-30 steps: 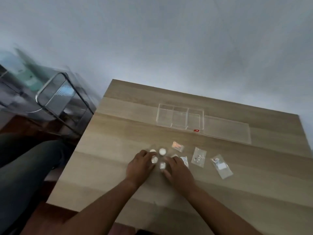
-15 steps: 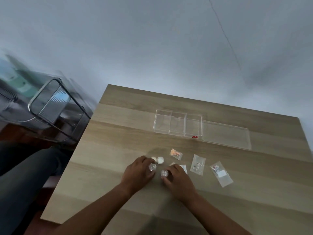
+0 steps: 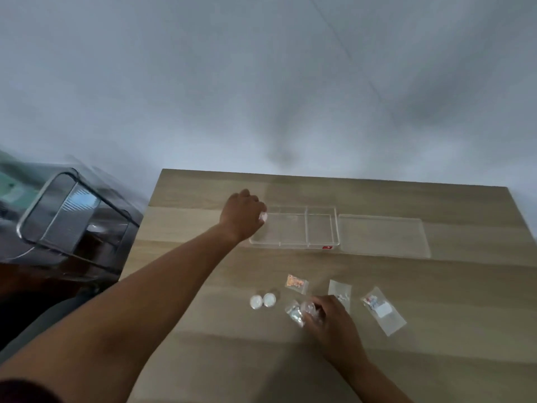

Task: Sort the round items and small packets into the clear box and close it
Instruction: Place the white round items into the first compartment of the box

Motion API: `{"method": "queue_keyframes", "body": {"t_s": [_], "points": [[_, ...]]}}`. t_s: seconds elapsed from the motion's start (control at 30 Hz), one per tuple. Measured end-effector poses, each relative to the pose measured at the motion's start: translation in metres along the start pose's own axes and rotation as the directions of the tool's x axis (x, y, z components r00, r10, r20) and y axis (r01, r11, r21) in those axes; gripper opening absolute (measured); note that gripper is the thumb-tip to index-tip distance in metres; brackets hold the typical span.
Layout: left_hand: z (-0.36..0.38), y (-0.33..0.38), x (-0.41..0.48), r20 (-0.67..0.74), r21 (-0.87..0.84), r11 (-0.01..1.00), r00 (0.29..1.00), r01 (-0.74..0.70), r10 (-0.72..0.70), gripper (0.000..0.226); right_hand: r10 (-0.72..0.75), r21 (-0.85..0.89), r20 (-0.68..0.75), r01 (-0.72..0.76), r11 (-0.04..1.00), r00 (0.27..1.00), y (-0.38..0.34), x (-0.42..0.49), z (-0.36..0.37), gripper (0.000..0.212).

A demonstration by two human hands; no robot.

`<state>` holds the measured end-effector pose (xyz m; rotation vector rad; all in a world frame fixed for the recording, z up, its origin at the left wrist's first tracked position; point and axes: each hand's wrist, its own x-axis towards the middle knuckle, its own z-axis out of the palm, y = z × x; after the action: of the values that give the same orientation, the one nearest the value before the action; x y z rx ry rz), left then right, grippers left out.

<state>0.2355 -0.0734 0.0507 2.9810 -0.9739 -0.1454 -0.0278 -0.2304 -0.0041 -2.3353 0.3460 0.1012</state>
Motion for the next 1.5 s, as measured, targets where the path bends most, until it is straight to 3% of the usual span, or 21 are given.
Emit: {"method": "queue_keyframes", "body": {"t_s": [0.17, 0.37, 0.47, 0.57, 0.63, 0.67, 0.73, 0.8, 1.0, 1.17, 1.37, 1.5], "points": [[0.003, 0.005, 0.010, 0.126, 0.230, 0.968, 0.989, -0.100, 0.072, 0.027, 0.051, 0.066, -0.070, -0.046, 0.997, 0.996, 0.006, -0.005, -0.009, 0.025], [0.008, 0.000, 0.011, 0.136, 0.251, 0.961, 0.987, -0.116, 0.083, 0.029, 0.029, 0.107, -0.174, -0.010, 0.994, 0.984, -0.009, 0.002, -0.022, 0.031], [0.011, -0.002, 0.008, 0.120, 0.178, 0.980, 0.991, -0.088, 0.067, 0.033, -0.038, 0.080, -0.208, 0.056, 0.995, 0.977, -0.022, 0.025, -0.036, 0.034], [0.011, -0.004, -0.004, -0.046, -0.105, 0.994, 0.998, 0.043, -0.048, 0.034, -0.110, 0.061, -0.210, 0.125, 0.990, 0.972, -0.042, 0.064, -0.054, 0.033], [0.012, -0.003, -0.018, -0.130, -0.379, 0.903, 0.954, 0.202, -0.269, 0.032, -0.191, 0.004, -0.202, 0.196, 0.981, 0.961, -0.057, 0.094, -0.060, 0.032], [0.013, -0.002, -0.025, -0.097, -0.529, 0.796, 0.911, 0.294, -0.401, 0.031, -0.224, -0.025, -0.185, 0.223, 0.974, 0.957, -0.065, 0.109, -0.060, 0.031], [0.019, -0.002, -0.038, 0.072, -0.744, 0.513, 0.814, 0.428, -0.576, 0.031, -0.246, -0.060, -0.113, 0.241, 0.969, 0.963, -0.081, 0.138, -0.056, 0.027], [0.024, 0.000, -0.048, 0.202, -0.807, 0.338, 0.764, 0.485, -0.613, 0.031, -0.255, -0.123, -0.020, 0.251, 0.960, 0.967, -0.092, 0.162, -0.047, 0.026], [0.040, 0.006, -0.061, 0.286, -0.834, 0.234, 0.755, 0.499, -0.590, 0.026, -0.327, -0.503, 0.206, 0.387, 0.773, 0.922, -0.106, 0.202, -0.020, 0.025], [0.045, 0.006, -0.059, 0.289, -0.847, 0.187, 0.725, 0.499, -0.624, 0.026, -0.324, -0.693, 0.275, 0.420, 0.586, 0.905, -0.113, 0.213, -0.008, 0.018], [0.049, 0.006, -0.060, 0.318, -0.864, 0.121, 0.715, 0.489, -0.623, 0.024, -0.286, -0.735, 0.274, 0.392, 0.553, 0.918, -0.110, 0.214, 0.005, 0.018], [0.048, 0.005, -0.062, 0.315, -0.867, 0.124, 0.723, 0.483, -0.615, 0.023, -0.309, -0.686, 0.245, 0.389, 0.615, 0.919, -0.105, 0.210, 0.002, 0.021]]}}
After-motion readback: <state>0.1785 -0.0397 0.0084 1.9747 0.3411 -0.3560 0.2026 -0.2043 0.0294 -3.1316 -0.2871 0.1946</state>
